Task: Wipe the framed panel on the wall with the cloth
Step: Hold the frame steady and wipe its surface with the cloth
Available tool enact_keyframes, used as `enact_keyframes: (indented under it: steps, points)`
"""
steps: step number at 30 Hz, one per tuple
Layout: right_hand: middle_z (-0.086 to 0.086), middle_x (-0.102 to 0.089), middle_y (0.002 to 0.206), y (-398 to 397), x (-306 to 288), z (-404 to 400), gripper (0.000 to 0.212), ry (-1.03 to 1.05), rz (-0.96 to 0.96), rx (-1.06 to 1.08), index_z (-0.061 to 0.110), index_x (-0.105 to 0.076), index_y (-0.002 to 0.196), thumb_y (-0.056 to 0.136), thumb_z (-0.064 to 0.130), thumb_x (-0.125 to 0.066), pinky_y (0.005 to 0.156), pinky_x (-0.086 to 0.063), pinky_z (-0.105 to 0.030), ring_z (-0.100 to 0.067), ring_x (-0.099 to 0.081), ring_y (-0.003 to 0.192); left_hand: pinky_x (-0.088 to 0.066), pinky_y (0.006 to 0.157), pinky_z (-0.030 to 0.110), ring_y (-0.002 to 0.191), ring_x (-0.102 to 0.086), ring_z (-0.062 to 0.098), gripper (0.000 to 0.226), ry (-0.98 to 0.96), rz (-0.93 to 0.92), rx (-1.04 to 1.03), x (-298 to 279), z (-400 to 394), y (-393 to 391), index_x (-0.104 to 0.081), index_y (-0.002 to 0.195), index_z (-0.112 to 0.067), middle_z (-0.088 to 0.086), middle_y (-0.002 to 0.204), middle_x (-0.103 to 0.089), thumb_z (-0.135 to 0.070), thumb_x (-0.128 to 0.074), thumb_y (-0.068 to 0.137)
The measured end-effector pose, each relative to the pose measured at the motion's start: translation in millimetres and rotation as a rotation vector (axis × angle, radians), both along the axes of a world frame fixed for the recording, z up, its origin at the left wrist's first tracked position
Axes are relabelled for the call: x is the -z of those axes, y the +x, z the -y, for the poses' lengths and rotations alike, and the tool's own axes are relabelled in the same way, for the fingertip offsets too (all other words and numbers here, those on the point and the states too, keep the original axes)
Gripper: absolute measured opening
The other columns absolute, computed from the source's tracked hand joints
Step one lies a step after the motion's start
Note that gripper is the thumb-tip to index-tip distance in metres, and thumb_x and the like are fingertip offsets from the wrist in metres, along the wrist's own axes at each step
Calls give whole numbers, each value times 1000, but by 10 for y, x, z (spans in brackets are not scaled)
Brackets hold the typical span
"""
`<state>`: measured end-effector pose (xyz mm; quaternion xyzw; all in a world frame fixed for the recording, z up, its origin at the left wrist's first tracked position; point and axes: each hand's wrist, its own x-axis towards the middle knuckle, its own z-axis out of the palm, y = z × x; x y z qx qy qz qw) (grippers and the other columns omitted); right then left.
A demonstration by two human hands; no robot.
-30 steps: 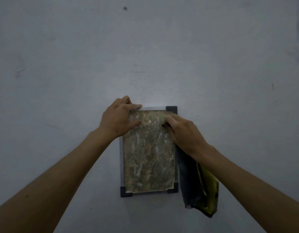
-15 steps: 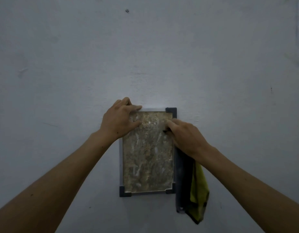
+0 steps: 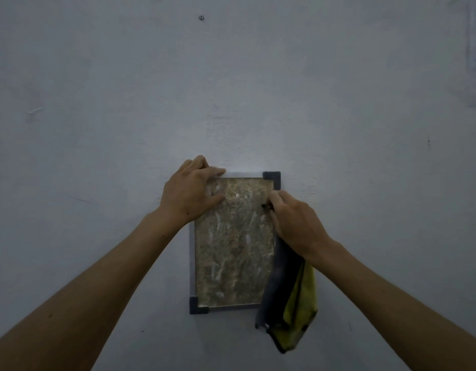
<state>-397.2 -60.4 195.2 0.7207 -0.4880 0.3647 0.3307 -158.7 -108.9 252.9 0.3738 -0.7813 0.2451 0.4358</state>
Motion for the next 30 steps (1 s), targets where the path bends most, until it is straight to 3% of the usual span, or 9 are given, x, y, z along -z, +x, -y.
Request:
enact_keyframes:
  steps: [3, 8, 13, 17, 21, 26, 30]
  points:
    - [-2, -58, 100, 27, 166, 7, 6, 105, -92, 23, 14, -53, 104, 100, 19, -53, 65, -57, -33, -22, -64, 74, -50, 76, 34, 101, -47, 14, 59, -7, 5, -6, -4, -4, 7, -61, 135, -28, -7, 102, -46, -47, -77, 81]
    - [-6, -62, 96, -35, -27, 14, 8, -49, 49, 20, 11, -56, 103, 101, 17, -52, 60, -52, -30, -24, -64, 69, -45, 73, 30, 101, -46, 13, 57, -24, 16, -19, -1, 7, -4, -61, 131, -28, -11, 102, -40, -49, -76, 80]
    - [-3, -60, 100, -15, 102, 6, 12, 94, -79, -8, 13, -55, 105, 101, 24, -52, 65, -56, -33, -21, -64, 75, -51, 73, 34, 102, -47, 14, 58, -28, 35, -38, -3, 16, 10, -60, 132, -28, -6, 106, -46, -51, -75, 80]
    - [-6, -62, 93, -19, 2, 41, 8, -59, 134, 15, 11, -55, 101, 102, 17, -50, 59, -51, -29, -23, -63, 69, -50, 72, 33, 102, -48, 15, 59, -34, 45, -37, -7, 2, 10, -60, 132, -28, -5, 107, -47, -53, -74, 80]
    - [-6, -61, 93, 149, 215, 65, 7, 46, 91, -38, 12, -55, 99, 101, 17, -51, 63, -55, -32, -22, -62, 70, -44, 71, 31, 103, -47, 15, 62, -26, 50, -37, 0, -1, 6, -59, 133, -28, -7, 106, -44, -54, -75, 79]
    - [-6, -64, 93, 90, 123, 84, 11, -75, 376, -58, 10, -58, 100, 102, 18, -51, 68, -55, -35, -22, -62, 75, -45, 72, 31, 104, -48, 15, 63, -27, 46, -38, -1, 14, 16, -59, 132, -28, -8, 106, -43, -56, -76, 78]
    - [-3, -60, 90, 234, 288, 62, 9, 44, 188, -112, 13, -55, 95, 101, 19, -53, 64, -56, -35, -19, -59, 70, -45, 72, 30, 104, -47, 14, 63, -29, 48, -31, -3, 18, 15, -59, 132, -28, -10, 103, -40, -56, -76, 78]
